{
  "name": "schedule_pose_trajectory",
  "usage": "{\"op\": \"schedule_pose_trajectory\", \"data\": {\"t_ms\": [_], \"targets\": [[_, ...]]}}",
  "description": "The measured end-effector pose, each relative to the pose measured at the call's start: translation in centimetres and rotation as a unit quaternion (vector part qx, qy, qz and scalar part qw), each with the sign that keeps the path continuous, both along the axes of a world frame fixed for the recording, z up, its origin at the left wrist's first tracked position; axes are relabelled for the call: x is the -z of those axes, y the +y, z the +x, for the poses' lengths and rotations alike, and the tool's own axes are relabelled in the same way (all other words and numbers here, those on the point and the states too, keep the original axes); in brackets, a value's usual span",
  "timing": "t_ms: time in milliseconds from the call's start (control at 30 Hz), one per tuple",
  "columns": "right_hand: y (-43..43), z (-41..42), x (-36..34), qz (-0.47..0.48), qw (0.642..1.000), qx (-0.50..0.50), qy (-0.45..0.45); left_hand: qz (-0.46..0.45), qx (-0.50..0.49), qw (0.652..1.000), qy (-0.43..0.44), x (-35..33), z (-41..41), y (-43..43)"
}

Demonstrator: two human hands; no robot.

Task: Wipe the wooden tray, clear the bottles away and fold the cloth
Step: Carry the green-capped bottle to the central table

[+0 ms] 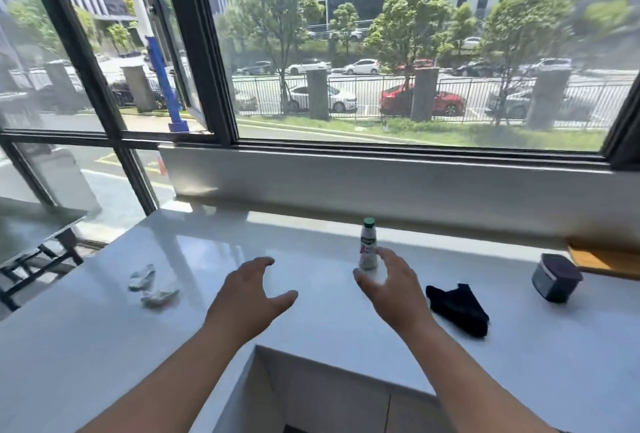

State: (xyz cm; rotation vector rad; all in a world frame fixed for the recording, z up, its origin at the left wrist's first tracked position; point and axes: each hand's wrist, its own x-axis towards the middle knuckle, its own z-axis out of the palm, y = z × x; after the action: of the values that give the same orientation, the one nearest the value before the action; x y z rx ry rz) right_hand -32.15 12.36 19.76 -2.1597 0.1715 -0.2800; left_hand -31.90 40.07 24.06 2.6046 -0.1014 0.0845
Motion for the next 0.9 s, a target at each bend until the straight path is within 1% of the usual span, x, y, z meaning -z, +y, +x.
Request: {"op": "schedule_pose_trajectory", "data": {"t_ms": [167, 333, 500, 600, 767, 900], "targets": [[-8.0, 2.7, 0.1, 0.012, 0.998, 0.065, 0.002, 0.010, 0.060, 0.998, -0.003, -0.1, 6.4, -8.8], [-10.6, 4.9, 2.4, 0.030, 0.995, 0.095, 0.022, 0.030, 0.093, 0.995, 0.004, 1.2, 11.5, -13.1], [-11.0, 7.6, 3.4, 0.029, 0.990, 0.125, 0.051, 0.029, 0.126, 0.992, 0.011, 2.7, 16.9, -13.9], [-11.1, 9.8, 2.4, 0.033, 0.985, 0.159, 0.049, 0.015, 0.134, 0.991, 0.015, 2.6, 20.8, -13.6], [-11.3, 13.9, 0.0, 0.005, 0.979, 0.201, 0.043, -0.012, 0.154, 0.988, 0.026, 2.8, 26.5, -13.8], [-10.1, 16.0, 1.4, 0.005, 0.975, 0.215, 0.054, -0.021, 0.172, 0.984, 0.039, 4.8, 29.4, -14.4]]}}
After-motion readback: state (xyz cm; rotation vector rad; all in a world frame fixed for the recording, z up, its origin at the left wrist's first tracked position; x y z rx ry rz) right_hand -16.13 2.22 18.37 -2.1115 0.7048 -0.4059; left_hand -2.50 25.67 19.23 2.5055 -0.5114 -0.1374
